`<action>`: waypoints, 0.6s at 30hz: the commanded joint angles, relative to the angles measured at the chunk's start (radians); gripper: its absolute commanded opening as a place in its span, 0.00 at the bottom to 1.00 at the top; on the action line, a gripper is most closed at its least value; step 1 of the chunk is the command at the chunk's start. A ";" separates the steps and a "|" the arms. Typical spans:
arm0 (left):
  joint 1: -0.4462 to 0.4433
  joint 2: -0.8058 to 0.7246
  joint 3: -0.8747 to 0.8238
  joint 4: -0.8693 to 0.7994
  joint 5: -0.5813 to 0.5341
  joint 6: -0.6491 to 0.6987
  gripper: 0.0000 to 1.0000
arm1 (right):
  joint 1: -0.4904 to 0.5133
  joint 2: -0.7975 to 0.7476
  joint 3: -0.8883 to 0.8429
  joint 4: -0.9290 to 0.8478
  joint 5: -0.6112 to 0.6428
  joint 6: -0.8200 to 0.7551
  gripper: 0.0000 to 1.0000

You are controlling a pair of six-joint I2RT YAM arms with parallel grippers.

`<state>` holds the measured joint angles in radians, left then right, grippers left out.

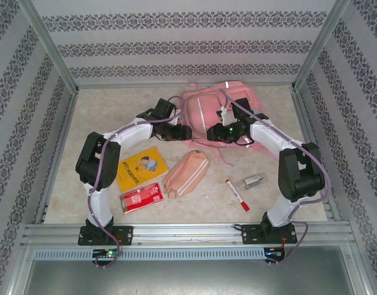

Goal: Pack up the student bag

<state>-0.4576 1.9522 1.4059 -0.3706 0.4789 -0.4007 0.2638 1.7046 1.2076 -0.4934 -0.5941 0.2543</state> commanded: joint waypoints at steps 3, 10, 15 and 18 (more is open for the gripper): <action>-0.052 -0.032 -0.048 -0.032 -0.055 0.070 0.53 | -0.018 -0.042 0.051 -0.105 0.155 -0.116 0.42; -0.117 0.013 -0.005 -0.054 -0.161 0.046 0.45 | -0.007 -0.005 0.061 -0.073 0.113 -0.100 0.42; -0.127 0.062 0.045 -0.043 -0.213 0.027 0.45 | 0.017 0.051 0.092 -0.096 0.168 -0.121 0.42; -0.127 0.087 0.067 -0.035 -0.255 0.018 0.45 | 0.018 0.056 0.104 -0.102 0.169 -0.126 0.42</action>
<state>-0.5770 2.0098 1.4410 -0.3988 0.2943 -0.3683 0.2779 1.7485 1.2766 -0.5632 -0.4519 0.1543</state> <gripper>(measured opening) 0.450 0.417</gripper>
